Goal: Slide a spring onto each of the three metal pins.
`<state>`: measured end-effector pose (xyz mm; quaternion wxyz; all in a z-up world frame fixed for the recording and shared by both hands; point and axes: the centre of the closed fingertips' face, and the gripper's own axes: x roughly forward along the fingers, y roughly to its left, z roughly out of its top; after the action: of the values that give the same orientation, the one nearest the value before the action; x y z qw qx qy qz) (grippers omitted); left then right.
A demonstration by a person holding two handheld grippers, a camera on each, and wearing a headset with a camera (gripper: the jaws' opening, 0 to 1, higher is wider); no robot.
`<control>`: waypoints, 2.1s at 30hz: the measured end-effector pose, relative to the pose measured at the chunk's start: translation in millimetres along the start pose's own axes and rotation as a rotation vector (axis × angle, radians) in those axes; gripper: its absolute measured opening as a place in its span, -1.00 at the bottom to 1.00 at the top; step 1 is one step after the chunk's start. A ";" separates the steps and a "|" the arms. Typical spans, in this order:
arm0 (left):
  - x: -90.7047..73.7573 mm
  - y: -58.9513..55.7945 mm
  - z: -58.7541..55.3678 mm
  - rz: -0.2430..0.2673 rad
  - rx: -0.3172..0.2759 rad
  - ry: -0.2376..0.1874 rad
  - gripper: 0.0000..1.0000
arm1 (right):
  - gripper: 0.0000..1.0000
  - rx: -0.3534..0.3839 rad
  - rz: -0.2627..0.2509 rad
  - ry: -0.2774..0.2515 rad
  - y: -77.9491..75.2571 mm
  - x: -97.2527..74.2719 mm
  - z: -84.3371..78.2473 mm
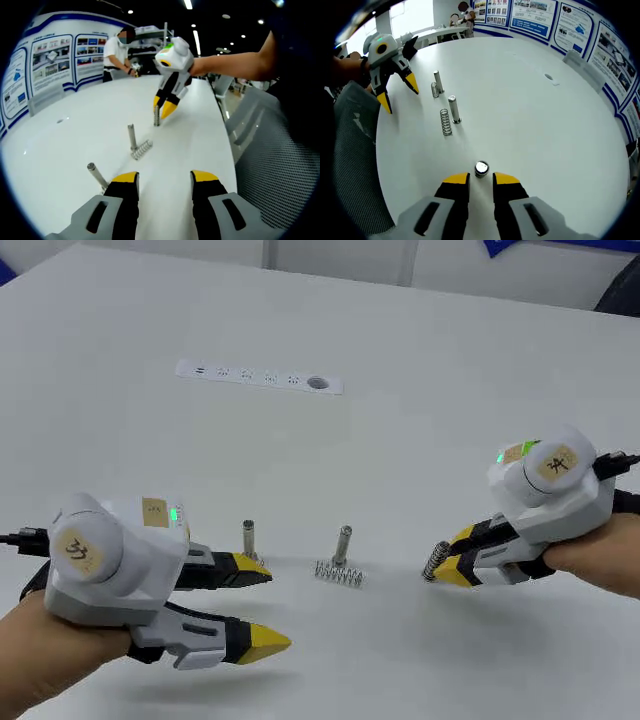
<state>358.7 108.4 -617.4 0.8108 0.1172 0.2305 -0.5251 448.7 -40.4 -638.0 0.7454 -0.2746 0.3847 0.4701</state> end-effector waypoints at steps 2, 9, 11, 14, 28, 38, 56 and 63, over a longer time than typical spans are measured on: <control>1.6 0.8 1.2 -0.002 0.006 0.003 -0.17 | -0.58 0.007 -0.003 -0.014 1.9 -2.7 -0.5; 4.8 5.8 3.7 0.003 0.020 0.018 -0.21 | -0.42 0.037 -0.008 -0.055 11.1 -8.7 -7.6; 6.2 6.9 4.5 0.004 0.024 0.023 -0.23 | -0.37 0.053 -0.009 -0.073 13.2 -10.0 -9.8; 9.0 8.7 5.9 0.005 0.029 0.031 -0.26 | -0.26 0.069 -0.011 -0.104 18.9 -13.2 -10.7; 25.4 16.5 20.7 -0.013 0.083 0.052 -0.33 | 0.17 0.100 0.015 -0.257 56.7 -31.4 -16.2; 35.5 25.2 27.4 -0.034 0.127 0.088 -0.33 | 0.21 0.171 -0.002 -0.351 68.0 -48.2 -21.2; 57.4 31.9 22.3 -0.063 0.232 0.214 -0.40 | 0.20 0.238 -0.032 -0.373 64.5 -57.4 -33.1; 62.7 38.3 20.9 -0.043 0.237 0.256 -0.45 | 0.19 0.247 -0.036 -0.376 64.9 -58.1 -34.4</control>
<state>420.0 65.5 -632.4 0.7438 0.2729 0.2709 -0.5467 363.5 -68.9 -611.8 0.8402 -0.0956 0.2885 0.4491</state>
